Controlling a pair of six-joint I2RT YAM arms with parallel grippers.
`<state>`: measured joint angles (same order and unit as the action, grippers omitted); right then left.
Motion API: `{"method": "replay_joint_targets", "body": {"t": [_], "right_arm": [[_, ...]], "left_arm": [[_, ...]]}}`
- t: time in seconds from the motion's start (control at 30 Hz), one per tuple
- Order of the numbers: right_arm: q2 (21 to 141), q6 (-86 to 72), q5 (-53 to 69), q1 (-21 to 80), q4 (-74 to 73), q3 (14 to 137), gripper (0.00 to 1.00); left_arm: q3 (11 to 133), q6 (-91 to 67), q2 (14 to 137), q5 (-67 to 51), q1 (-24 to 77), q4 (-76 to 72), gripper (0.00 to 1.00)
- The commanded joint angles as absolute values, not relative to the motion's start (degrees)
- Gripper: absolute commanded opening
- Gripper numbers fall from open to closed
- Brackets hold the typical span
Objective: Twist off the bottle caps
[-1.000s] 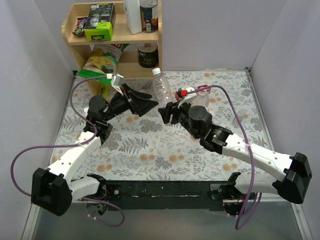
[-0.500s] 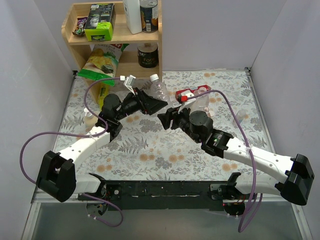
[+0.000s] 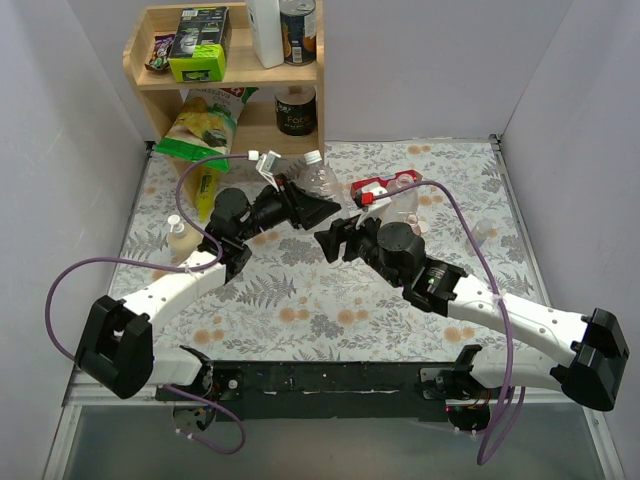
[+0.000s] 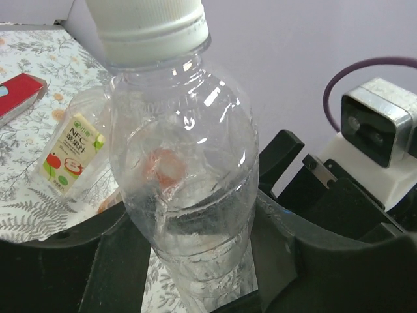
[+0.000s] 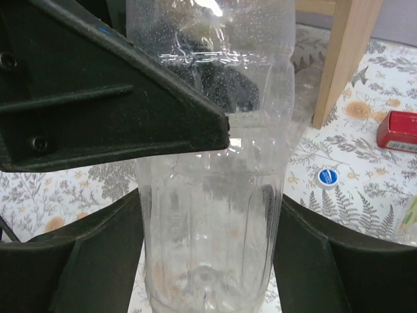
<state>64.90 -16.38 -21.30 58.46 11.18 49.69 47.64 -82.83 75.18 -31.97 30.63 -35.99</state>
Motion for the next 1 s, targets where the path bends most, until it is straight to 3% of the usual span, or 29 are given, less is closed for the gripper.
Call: {"method": "replay_joint_targets", "body": {"t": [0.0, 0.23, 0.47, 0.73, 0.97], "right_arm": [[59.9, -15.7, -18.7, 59.2, 7.3, 52.8, 0.79], [51.2, -16.3, -16.4, 57.7, -1.9, 59.2, 0.75], [57.6, -18.9, -3.7, 49.6, -11.0, 72.8, 0.71], [60.6, -21.3, 2.8, 46.8, -10.2, 71.7, 0.68], [59.5, -22.8, 5.3, 46.8, -7.3, 69.0, 0.59]], "left_arm": [[51.0, -68.5, 72.3, -30.0, 31.1, -26.6, 0.40], [45.3, -54.3, 69.6, -33.7, 32.9, -26.4, 0.37], [42.5, -39.5, 63.9, -25.5, 42.7, -20.5, 0.37], [42.3, -37.7, 63.4, -22.1, 46.4, -19.6, 0.36], [42.8, -37.5, 63.8, -21.6, 46.8, -18.8, 0.36]]}}
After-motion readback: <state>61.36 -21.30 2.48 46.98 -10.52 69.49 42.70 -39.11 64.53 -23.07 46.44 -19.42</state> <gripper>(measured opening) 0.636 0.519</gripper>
